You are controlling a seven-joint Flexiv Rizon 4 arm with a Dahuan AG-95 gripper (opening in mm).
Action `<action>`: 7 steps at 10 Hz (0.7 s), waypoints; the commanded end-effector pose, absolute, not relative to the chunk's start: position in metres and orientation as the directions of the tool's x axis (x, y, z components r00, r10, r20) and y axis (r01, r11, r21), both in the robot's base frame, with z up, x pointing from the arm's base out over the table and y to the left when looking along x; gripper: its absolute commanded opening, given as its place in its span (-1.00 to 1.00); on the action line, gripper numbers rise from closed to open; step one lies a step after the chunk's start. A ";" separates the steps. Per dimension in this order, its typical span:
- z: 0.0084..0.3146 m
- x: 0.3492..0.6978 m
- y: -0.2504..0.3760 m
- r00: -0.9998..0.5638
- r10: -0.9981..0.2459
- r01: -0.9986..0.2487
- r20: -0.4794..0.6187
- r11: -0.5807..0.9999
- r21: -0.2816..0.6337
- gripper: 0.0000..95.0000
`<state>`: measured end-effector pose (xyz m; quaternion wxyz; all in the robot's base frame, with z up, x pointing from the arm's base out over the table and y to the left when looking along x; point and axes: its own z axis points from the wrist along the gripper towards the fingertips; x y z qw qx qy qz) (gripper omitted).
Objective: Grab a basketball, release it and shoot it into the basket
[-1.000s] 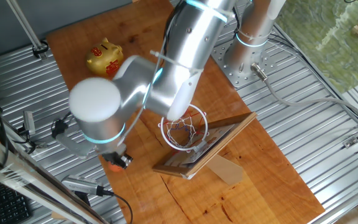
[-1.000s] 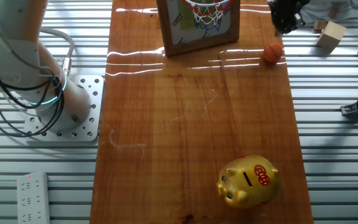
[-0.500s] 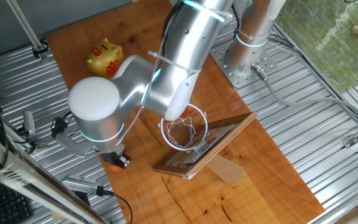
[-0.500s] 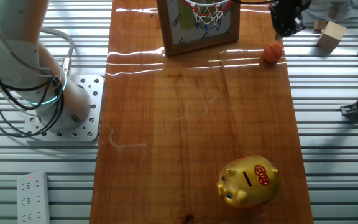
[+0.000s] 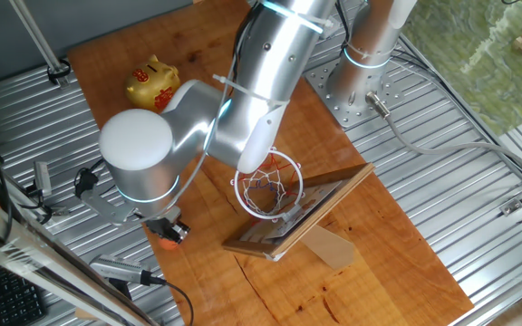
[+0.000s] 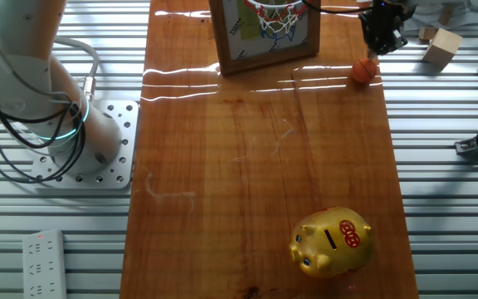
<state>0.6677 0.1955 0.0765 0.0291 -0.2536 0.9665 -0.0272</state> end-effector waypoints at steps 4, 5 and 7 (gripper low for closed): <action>0.077 0.668 0.194 -0.837 -0.546 -0.544 -0.026 0.836 -0.074 -1.00; 0.077 0.668 0.193 -0.809 -0.587 -0.585 -0.027 0.809 -0.060 0.60; 0.077 0.668 0.193 -0.808 -0.588 -0.586 -0.031 0.809 -0.058 1.00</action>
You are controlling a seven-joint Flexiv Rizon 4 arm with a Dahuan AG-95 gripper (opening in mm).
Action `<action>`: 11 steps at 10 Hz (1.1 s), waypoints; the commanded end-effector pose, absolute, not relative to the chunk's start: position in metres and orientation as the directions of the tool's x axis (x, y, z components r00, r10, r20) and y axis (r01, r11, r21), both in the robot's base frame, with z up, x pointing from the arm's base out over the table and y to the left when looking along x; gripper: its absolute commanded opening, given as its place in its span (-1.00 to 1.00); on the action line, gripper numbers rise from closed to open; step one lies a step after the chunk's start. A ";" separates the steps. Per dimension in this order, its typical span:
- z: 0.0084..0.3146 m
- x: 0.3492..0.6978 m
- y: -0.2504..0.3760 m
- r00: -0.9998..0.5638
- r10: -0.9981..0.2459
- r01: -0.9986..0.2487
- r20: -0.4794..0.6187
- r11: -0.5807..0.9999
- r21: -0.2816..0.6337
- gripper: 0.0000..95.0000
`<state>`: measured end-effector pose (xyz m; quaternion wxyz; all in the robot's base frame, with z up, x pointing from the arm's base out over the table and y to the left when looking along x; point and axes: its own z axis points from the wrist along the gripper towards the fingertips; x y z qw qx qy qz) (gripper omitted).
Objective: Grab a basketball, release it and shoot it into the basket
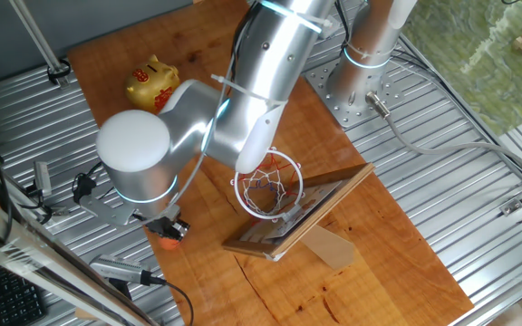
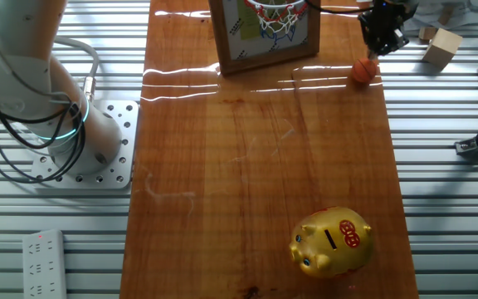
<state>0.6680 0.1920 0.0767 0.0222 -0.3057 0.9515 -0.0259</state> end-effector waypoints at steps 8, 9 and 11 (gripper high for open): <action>0.066 0.670 0.188 -0.803 -0.595 -0.593 -0.030 0.803 -0.062 1.00; 0.062 0.670 0.186 -0.802 -0.596 -0.594 -0.030 0.802 -0.062 1.00; 0.052 0.669 0.182 -0.803 -0.595 -0.592 -0.032 0.803 -0.060 1.00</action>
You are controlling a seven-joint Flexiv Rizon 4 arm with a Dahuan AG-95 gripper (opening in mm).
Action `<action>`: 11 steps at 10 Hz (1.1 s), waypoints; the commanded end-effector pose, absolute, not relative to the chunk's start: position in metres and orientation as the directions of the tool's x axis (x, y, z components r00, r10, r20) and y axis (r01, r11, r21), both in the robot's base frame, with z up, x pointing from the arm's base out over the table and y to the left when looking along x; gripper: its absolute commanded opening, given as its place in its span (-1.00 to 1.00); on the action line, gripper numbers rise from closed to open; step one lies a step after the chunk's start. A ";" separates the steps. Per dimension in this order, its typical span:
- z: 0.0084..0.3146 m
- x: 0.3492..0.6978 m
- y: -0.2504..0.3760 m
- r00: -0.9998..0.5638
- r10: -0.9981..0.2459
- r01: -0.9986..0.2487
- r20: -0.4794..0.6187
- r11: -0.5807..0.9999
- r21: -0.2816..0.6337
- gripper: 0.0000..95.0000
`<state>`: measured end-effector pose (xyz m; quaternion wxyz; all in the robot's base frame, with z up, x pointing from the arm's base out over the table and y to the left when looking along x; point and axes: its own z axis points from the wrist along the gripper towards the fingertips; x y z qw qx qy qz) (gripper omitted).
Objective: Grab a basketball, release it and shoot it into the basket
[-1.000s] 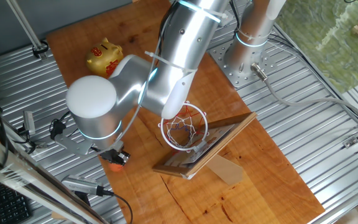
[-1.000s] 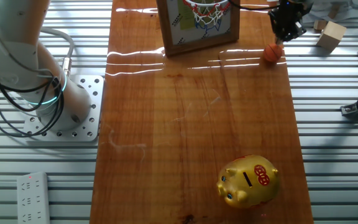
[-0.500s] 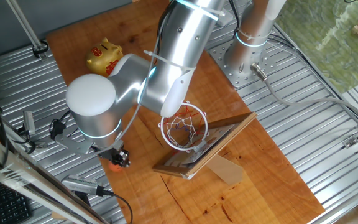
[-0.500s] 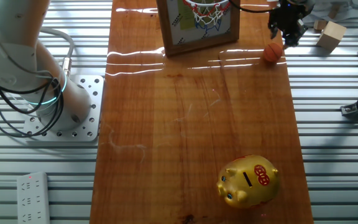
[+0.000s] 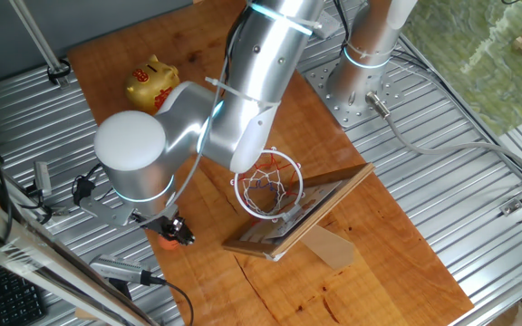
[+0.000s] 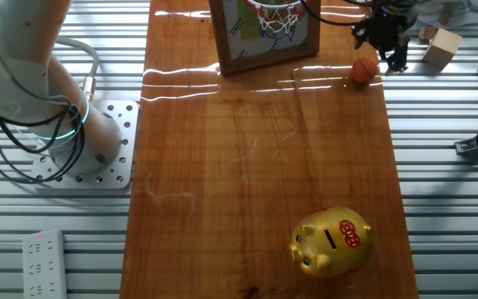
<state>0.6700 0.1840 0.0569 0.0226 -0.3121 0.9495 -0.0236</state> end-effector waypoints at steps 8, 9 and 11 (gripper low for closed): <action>0.028 0.664 0.193 -0.809 -0.587 -0.584 -0.039 0.809 -0.059 1.00; 0.026 0.665 0.193 -0.808 -0.587 -0.585 -0.040 0.809 -0.060 1.00; 0.020 0.666 0.192 -0.805 -0.591 -0.589 -0.044 0.806 -0.061 0.60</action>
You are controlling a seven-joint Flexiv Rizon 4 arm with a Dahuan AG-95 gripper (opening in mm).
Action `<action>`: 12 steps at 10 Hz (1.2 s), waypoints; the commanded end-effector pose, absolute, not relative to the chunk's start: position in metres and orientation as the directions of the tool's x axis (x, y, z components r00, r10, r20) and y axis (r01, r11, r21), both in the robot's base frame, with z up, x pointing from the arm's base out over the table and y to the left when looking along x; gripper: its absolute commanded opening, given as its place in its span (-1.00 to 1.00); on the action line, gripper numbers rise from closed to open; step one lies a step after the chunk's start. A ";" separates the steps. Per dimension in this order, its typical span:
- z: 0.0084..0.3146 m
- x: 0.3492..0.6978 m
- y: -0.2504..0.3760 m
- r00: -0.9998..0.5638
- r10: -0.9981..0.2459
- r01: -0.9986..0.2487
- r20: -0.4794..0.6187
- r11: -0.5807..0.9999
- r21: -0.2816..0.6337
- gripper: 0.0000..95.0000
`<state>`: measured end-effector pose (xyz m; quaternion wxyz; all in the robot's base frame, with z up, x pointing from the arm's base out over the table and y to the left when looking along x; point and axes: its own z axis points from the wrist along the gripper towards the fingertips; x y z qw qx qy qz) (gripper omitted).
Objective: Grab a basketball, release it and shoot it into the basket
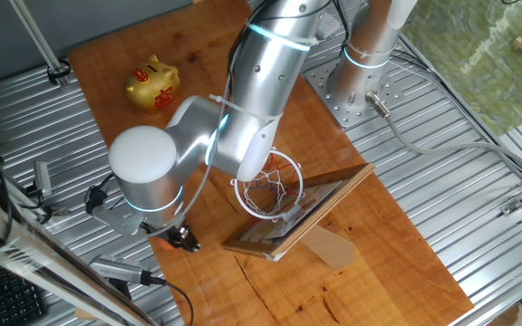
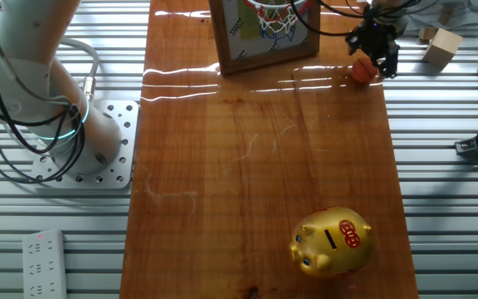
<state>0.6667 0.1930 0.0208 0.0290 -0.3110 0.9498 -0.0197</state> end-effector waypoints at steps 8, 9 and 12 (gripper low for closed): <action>0.014 0.664 0.190 -0.824 -0.563 -0.562 -0.066 0.826 -0.044 -1.00; 0.014 0.664 0.190 -0.823 -0.564 -0.562 -0.067 0.826 -0.043 -1.00; 0.014 0.664 0.190 -0.827 -0.558 -0.557 -0.071 0.830 -0.037 -1.00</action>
